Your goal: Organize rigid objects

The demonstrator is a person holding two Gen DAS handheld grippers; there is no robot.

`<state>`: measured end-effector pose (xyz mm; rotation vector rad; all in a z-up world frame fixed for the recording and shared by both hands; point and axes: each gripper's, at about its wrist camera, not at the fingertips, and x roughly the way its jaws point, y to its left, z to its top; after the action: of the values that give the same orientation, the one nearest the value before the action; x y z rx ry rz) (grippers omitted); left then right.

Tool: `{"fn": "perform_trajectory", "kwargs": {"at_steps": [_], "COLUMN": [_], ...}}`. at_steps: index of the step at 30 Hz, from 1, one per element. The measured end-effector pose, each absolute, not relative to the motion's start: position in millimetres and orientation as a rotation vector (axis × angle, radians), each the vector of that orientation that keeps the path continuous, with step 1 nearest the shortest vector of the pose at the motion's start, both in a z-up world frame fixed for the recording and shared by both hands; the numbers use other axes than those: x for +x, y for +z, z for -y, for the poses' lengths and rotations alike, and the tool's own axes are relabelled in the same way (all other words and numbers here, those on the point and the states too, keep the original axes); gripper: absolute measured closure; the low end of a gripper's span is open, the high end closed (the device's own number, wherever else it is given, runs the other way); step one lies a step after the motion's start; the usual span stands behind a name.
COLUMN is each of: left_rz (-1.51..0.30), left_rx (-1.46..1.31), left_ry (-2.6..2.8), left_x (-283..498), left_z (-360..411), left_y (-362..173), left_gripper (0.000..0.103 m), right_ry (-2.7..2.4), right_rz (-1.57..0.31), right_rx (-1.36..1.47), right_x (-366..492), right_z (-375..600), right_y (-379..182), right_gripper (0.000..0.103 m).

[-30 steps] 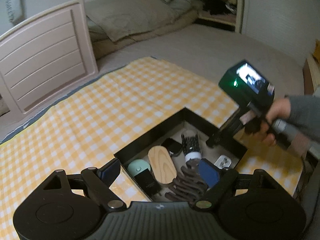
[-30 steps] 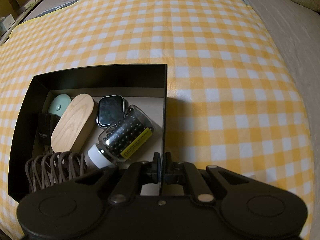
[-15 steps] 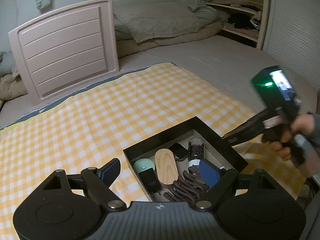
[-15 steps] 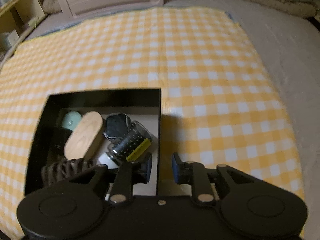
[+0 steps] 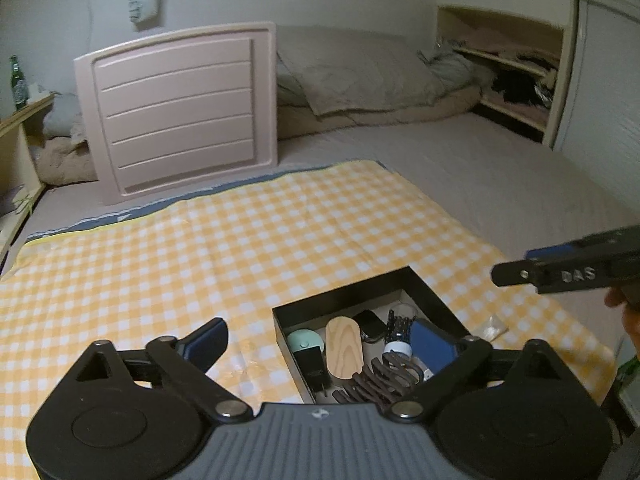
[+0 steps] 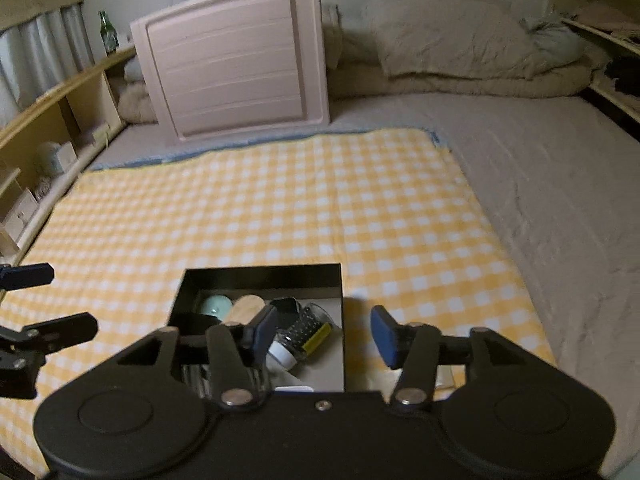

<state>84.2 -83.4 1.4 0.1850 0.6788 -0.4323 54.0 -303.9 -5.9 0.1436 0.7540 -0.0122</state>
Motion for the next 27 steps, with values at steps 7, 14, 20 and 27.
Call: {"fn": "perform_trajectory", "kwargs": {"at_steps": [7, 14, 20, 27], "left_rz": [-0.631, -0.572, -0.548, -0.523], "left_rx": [0.132, 0.088, 0.051, 0.073], "left_ry": [-0.39, -0.352, -0.333, -0.281], "left_x": [59, 28, 2, -24], "left_z": [68, 54, 42, 35], "left_y": [16, 26, 27, 17], "left_gripper": [0.0, 0.0, 0.0, 0.0], "right_ry": [-0.032, -0.042, -0.057, -0.071], "right_rz": [-0.651, -0.566, -0.518, -0.49], "right_rx": [0.075, 0.036, 0.03, 0.022], "right_x": [16, -26, -52, -75], "right_z": [284, 268, 258, 251], "right_y": [17, 27, 23, 13], "right_gripper": [0.017, 0.001, 0.0, 0.0]}}
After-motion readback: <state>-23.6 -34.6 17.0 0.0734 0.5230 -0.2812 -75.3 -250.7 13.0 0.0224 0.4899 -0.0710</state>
